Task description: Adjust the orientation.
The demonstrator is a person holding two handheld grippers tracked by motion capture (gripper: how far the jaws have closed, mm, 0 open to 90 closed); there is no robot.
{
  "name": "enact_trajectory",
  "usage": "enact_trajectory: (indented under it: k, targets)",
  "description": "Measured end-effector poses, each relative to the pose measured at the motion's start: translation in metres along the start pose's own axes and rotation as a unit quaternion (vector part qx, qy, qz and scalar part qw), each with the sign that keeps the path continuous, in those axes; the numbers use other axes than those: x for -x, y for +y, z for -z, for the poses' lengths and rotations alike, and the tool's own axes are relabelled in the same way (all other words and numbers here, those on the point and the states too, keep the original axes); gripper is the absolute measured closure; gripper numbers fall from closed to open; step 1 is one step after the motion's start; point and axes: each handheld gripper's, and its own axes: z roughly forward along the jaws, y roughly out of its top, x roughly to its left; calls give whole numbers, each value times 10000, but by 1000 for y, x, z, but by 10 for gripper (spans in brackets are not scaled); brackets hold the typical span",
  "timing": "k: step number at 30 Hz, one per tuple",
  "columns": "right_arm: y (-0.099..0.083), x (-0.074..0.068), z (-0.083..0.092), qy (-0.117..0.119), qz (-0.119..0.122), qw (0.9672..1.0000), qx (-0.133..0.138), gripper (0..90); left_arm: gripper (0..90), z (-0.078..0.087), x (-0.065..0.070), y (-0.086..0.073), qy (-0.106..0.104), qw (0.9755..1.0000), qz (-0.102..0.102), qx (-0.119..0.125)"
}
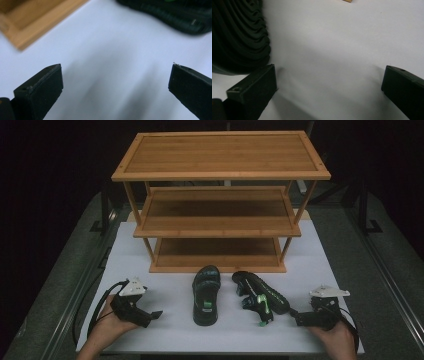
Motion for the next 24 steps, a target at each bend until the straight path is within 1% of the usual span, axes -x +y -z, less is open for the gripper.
enact_trajectory:
  k: [1,3,5,6,7,8,9,11,12,14,15,16,17,18,20,21,22,23,24]
  targets:
    - [0,0,0,0,0,10000,0,0,0,0,0,0,0,10000,0,0]
    - [0,1,0,18,-33,10000,12,0,0,0,-1,-9,94,9999,25,-45]
    - [0,1,0,32,-44,10000,20,0,0,0,-2,-17,153,9998,103,-61]
    - [0,0,0,-10,13,10000,-6,0,0,-1,-3,-23,219,9996,163,-59]
    - [0,0,0,-10,13,10000,-6,0,0,-1,-3,-23,219,9996,163,-59]
    - [0,-1,0,-25,14,10000,-19,0,0,-1,-3,-29,268,9994,206,-50]
    - [0,-1,0,-23,14,10000,-17,0,0,-1,-4,-32,284,9993,250,-26]
    - [0,-1,0,-26,18,10000,-22,0,0,0,-4,-39,260,9989,362,125]
    - [1,0,0,-13,1,10000,-41,0,0,1,-5,-41,274,9987,380,185]
    - [1,0,0,-14,6,10000,-45,0,0,1,-3,-41,331,9987,334,200]
    - [1,-1,1,-16,15,10000,-45,21,0,1,-3,-41,333,9987,322,197]
    - [2,0,8,-29,46,10000,67,153,0,1,-4,-41,314,9987,344,189]
    - [2,0,8,-29,46,10000,67,153,0,1,-5,-41,282,9987,379,179]
    - [5,-1,14,-109,102,9997,213,173,0,1,-5,-41,276,9987,390,182]
    - [9,-1,20,-39,123,9995,303,279,0,1,-5,-41,280,9987,381,175]
    - [9,-1,20,-39,123,9995,303,279,0,1,-5,-41,280,9987,381,175]
    - [12,-2,25,-41,144,9992,384,340,0,1,-4,-41,287,9987,376,175]
    - [17,-2,30,148,163,9988,435,488,0,1,-4,-41,285,9988,373,171]
    - [19,-3,32,177,145,9987,450,546,0,1,-5,-41,282,9988,375,169]
